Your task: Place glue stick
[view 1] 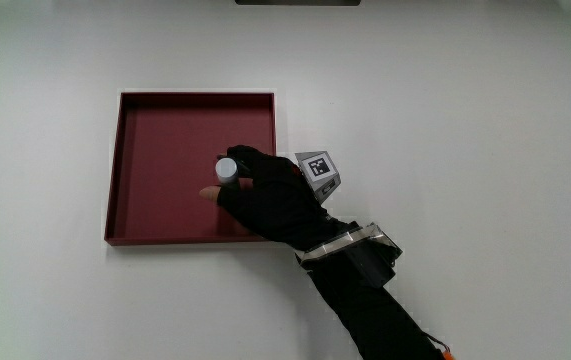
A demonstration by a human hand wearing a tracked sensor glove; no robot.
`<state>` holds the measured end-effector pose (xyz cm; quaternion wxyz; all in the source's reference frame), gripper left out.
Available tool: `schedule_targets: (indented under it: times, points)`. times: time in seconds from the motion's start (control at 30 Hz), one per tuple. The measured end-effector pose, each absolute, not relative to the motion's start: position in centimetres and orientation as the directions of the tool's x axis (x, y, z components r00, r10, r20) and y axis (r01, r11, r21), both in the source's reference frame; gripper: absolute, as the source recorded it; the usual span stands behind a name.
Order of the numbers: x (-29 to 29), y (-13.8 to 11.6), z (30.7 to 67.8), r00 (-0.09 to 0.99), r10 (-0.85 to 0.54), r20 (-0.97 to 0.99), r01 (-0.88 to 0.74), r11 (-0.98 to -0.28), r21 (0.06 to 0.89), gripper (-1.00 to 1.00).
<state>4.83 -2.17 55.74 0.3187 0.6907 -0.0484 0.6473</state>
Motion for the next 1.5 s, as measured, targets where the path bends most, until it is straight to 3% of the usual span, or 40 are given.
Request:
schedule_targets:
  times: [0.67, 0.93, 1.0, 1.07, 1.2, 1.47, 1.5]
  points:
    - [5.5, -1.7, 55.5, 0.127, 0.362, 0.923, -0.457, -0.805, 0.379, -0.80]
    - [7.1, -2.0, 55.0, 0.091, 0.317, 0.944, -0.448, -0.833, 0.323, -0.93]
    - [7.8, -2.3, 54.0, 0.089, 0.290, 0.953, -0.458, -0.838, 0.298, -0.97]
    - [8.5, -2.6, 52.3, 0.185, 0.224, 0.957, -0.469, -0.836, 0.286, -1.00]
    - [9.9, -2.8, 49.2, 0.184, 0.171, 0.968, -0.518, -0.820, 0.244, -1.00]
    - [13.0, -2.9, 43.9, 0.256, 0.127, 0.958, -0.587, -0.768, 0.258, -1.00]
    - [13.5, -3.0, 43.6, 0.305, 0.116, 0.945, -0.585, -0.761, 0.282, -1.00]
